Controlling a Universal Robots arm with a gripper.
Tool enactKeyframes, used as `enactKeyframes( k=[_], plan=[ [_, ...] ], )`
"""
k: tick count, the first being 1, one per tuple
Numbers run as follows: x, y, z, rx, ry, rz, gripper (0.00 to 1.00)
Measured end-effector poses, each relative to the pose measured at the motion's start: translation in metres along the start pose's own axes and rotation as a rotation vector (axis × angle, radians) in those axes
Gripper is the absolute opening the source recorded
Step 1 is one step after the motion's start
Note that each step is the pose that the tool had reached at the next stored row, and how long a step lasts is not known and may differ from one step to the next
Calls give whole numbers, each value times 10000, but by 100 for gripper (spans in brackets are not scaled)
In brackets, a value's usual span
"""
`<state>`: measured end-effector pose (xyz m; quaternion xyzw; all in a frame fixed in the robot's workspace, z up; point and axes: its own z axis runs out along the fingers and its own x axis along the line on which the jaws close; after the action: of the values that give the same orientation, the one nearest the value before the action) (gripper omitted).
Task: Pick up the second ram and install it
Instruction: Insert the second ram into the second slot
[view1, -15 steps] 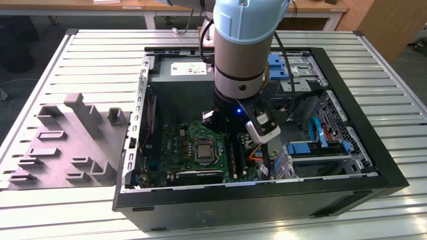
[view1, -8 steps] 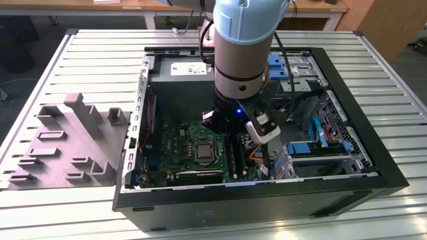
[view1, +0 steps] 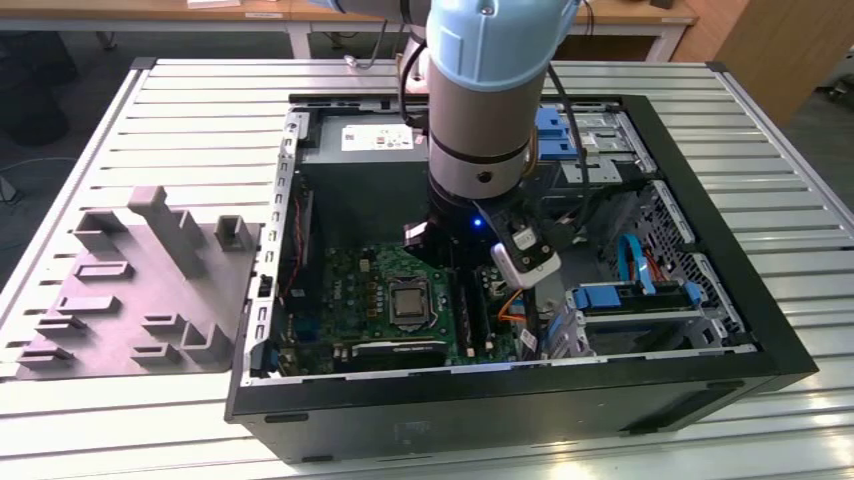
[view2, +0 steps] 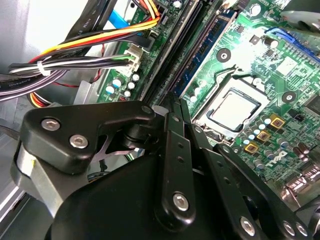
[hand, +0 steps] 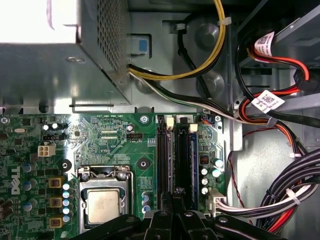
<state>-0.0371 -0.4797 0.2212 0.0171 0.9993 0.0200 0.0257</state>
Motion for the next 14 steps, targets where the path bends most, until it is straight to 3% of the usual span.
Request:
enactKeyframes(
  k=[14],
  plan=[
    [1, -1, 16, 1, 0, 0, 12]
  ],
)
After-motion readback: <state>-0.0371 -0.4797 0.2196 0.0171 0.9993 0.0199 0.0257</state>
